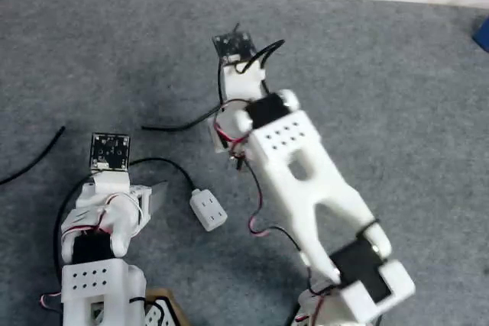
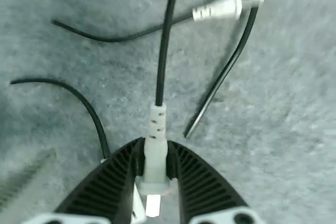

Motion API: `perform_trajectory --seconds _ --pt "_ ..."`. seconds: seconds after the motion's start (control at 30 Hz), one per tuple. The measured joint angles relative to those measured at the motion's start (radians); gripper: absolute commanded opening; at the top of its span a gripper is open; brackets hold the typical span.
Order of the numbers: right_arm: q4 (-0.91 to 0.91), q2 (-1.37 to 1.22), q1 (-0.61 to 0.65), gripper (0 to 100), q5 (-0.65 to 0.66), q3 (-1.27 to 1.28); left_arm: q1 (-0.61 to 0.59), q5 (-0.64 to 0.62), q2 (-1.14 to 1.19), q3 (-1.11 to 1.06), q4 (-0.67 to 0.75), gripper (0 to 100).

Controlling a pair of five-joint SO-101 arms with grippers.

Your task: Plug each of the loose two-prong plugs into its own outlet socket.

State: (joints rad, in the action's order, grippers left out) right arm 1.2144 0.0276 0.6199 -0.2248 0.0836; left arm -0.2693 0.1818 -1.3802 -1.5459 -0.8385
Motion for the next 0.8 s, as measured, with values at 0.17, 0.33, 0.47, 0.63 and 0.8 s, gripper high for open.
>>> perform_trajectory --seconds 0.17,0.33,0.47,0.63,0.8 --pt "-0.249 0.054 0.040 0.5 0.014 0.176 0.094 0.000 -0.003 0.132 -0.158 43" --pt "-0.500 0.255 0.037 0.5 0.034 0.451 0.275 0.037 -0.003 0.339 -0.313 43" --pt "-0.554 0.433 0.028 0.5 0.061 0.549 0.336 0.020 -0.005 0.457 -0.324 43" --pt "-0.532 0.637 0.054 0.5 0.061 0.640 0.442 -0.035 -0.003 0.460 -0.276 43" --pt "-0.474 0.796 0.124 0.5 0.026 0.724 0.445 -0.043 -0.003 0.434 -0.209 43"
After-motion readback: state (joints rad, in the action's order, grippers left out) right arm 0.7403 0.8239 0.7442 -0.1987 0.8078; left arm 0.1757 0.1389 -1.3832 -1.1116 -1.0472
